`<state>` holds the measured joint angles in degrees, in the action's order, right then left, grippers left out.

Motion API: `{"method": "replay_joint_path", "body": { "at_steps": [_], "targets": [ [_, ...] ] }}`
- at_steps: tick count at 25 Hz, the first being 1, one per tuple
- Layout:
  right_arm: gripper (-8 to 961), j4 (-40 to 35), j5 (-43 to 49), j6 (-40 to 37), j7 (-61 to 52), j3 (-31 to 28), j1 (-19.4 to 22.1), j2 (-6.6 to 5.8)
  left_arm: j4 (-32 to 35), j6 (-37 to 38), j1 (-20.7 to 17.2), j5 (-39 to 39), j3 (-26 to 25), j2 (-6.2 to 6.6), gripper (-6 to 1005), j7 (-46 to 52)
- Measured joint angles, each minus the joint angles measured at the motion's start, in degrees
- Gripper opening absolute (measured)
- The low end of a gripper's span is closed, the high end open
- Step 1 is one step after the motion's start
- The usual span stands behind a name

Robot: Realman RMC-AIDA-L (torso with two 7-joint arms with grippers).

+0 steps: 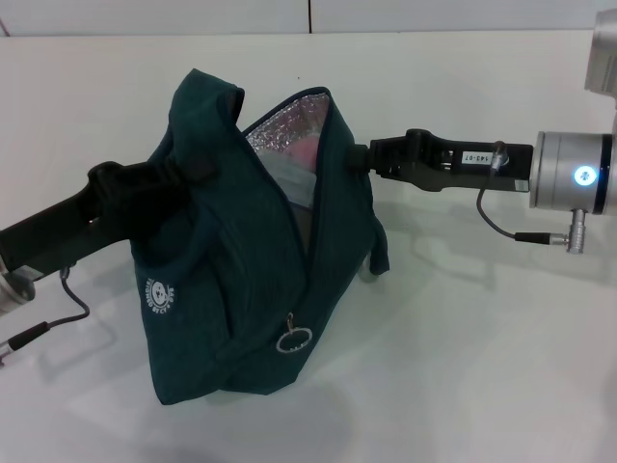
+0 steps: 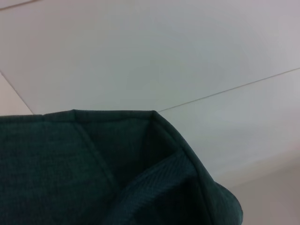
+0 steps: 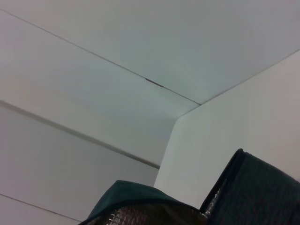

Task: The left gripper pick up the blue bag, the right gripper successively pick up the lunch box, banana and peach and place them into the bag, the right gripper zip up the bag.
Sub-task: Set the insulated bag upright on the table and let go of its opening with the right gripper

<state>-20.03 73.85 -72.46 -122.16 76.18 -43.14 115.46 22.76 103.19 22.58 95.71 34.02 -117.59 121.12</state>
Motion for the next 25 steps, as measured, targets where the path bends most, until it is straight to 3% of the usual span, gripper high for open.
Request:
{"method": "replay_joint_path", "body": {
  "at_steps": [3, 11, 17, 22, 25],
  "targets": [
    [116, -0.01, -0.01, 0.04, 0.33, -0.02, 0.14, 0.08, 0.01, 0.00, -0.05, 0.08, 0.00, 0.00, 37, -0.01],
    [26, -0.03, -0.65, -1.14, 0.44, -1.09, 2.07, 0.14, 0.00, -0.02, -0.26, 0.36, 0.00, 0.00, 37, -0.37],
    [31, 0.04, -1.19, -4.72, 0.28, -4.13, 6.43, 0.01, 0.00, -0.05, -0.43, 0.35, 0.00, 0.00, 37, -0.44],
    [134, 0.20, -1.44, -7.89, 1.10, -4.56, 8.61, 0.48, 0.00, -0.09, -0.39, 0.35, 0.00, 0.00, 37, -0.45],
    [246, 1.02, -1.45, -8.58, 1.41, -3.71, 8.59, 0.74, 0.00, -0.17, -0.28, 0.36, 0.00, 0.00, 37, -0.44]
  ]
}}
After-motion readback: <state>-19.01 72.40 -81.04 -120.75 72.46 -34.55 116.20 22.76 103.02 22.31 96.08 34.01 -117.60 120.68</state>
